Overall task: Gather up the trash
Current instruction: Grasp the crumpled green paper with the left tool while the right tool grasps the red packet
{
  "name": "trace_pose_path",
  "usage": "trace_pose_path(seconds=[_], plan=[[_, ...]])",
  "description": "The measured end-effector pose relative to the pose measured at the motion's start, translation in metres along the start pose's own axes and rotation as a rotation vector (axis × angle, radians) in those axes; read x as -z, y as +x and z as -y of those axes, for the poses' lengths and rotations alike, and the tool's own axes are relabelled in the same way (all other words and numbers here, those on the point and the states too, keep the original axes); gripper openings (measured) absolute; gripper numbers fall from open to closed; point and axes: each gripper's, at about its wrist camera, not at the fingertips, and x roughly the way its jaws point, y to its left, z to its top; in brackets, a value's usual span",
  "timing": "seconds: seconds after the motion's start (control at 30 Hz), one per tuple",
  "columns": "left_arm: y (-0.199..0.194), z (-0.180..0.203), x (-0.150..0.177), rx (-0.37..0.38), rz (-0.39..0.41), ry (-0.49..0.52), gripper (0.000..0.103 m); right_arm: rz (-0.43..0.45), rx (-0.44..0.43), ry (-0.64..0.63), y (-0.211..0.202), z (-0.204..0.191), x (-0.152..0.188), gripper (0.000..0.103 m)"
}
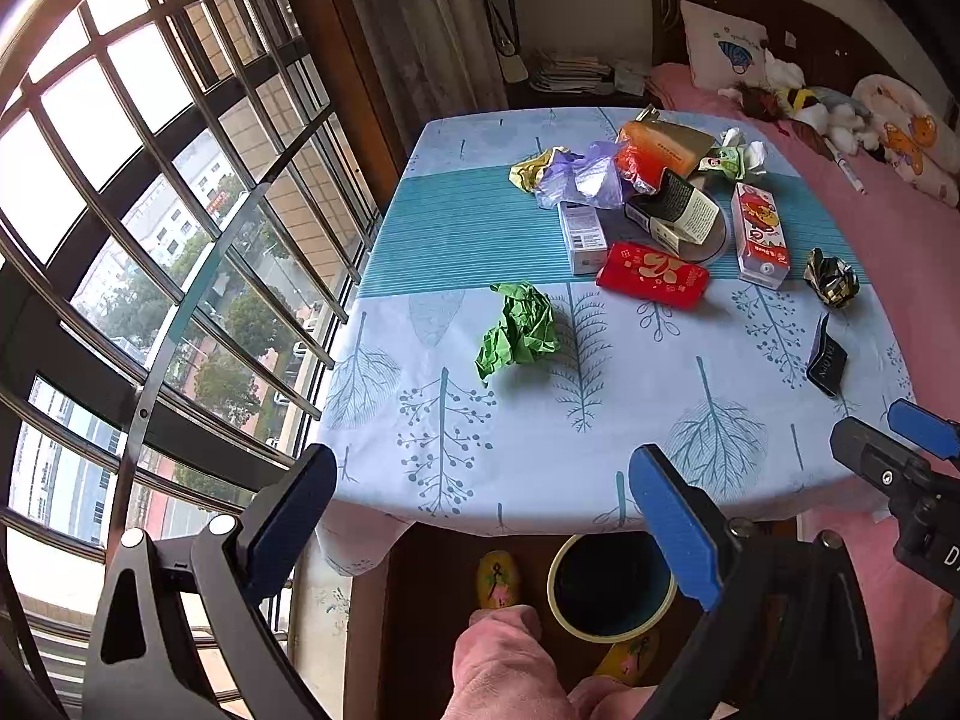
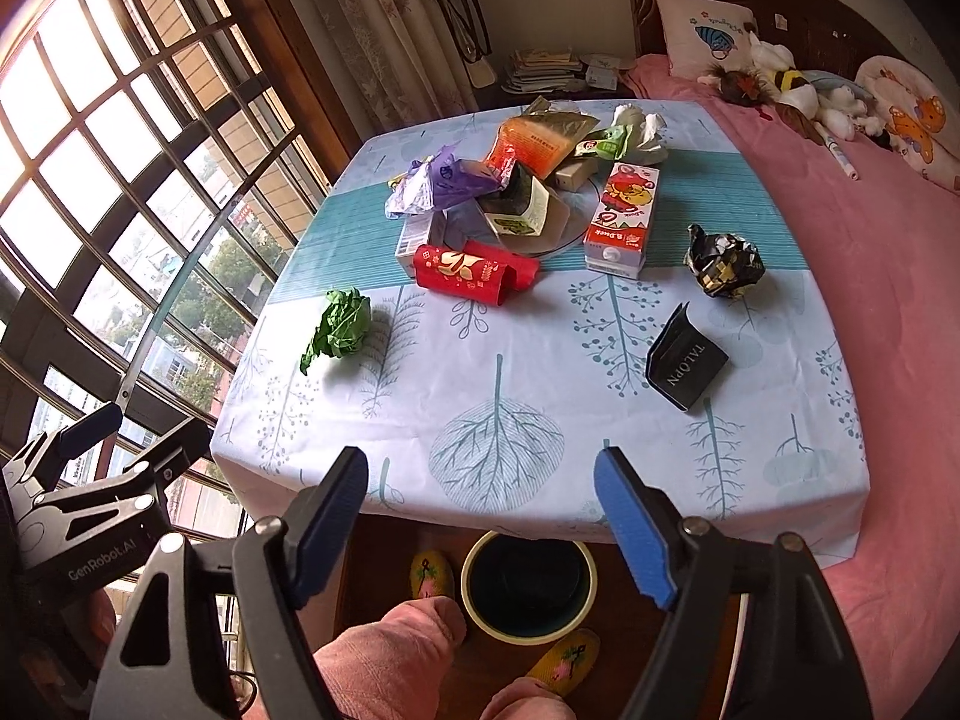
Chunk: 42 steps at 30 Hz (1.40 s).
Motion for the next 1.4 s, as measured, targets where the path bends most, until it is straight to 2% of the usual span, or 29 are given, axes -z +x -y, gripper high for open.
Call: trace_pose_path(seconds=[0.23, 0.4, 0.63, 0.87, 0.9, 0.93, 1.0, 1.03, 1.07, 1.1, 1.17, 1.27, 1.4], plan=[[0.056, -0.018, -0.052, 0.121, -0.063, 0.024, 0.097, -0.002, 0.048, 0.042, 0.030, -0.012, -0.035, 0.076], [0.115, -0.023, -0.081, 0.148, -0.145, 0.057, 0.097, 0.014, 0.130, -0.009, 0.069, -0.022, -0.067, 0.075], [0.195, -0.016, -0.098, 0.239, -0.286, 0.077, 0.097, -0.021, 0.196, -0.129, 0.139, -0.040, -0.107, 0.071], [0.235, -0.005, -0.103, 0.311, -0.370, 0.113, 0.096, -0.134, 0.247, -0.247, 0.191, -0.056, -0.112, 0.070], [0.238, -0.004, -0.102, 0.314, -0.376, 0.115, 0.093, -0.147, 0.254, -0.264, 0.197, -0.058, -0.111, 0.070], [0.241, -0.004, -0.103, 0.320, -0.389, 0.120, 0.086, -0.161, 0.267, -0.277, 0.202, -0.059, -0.110, 0.068], [0.247, -0.003, -0.102, 0.335, -0.422, 0.131, 0.074, -0.196, 0.283, -0.288, 0.211, -0.058, -0.108, 0.059], [0.246, -0.003, -0.103, 0.326, -0.405, 0.137, 0.071, -0.215, 0.274, -0.281, 0.214, -0.057, -0.107, 0.050], [0.244, -0.004, -0.104, 0.327, -0.398, 0.143, 0.063, -0.229, 0.256, -0.265, 0.216, -0.055, -0.107, 0.037], [0.244, -0.004, -0.105, 0.323, -0.391, 0.152, 0.059, -0.240, 0.238, -0.247, 0.218, -0.053, -0.107, 0.031], [0.243, -0.005, -0.107, 0.313, -0.380, 0.161, 0.041, -0.253, 0.213, -0.209, 0.217, -0.048, -0.108, 0.024], [0.242, -0.008, -0.110, 0.325, -0.390, 0.140, 0.037, -0.257, 0.158, -0.161, 0.209, -0.044, -0.110, 0.015], [0.241, -0.010, -0.114, 0.340, -0.393, 0.111, 0.036, -0.239, 0.100, -0.103, 0.186, -0.042, -0.108, 0.015]])
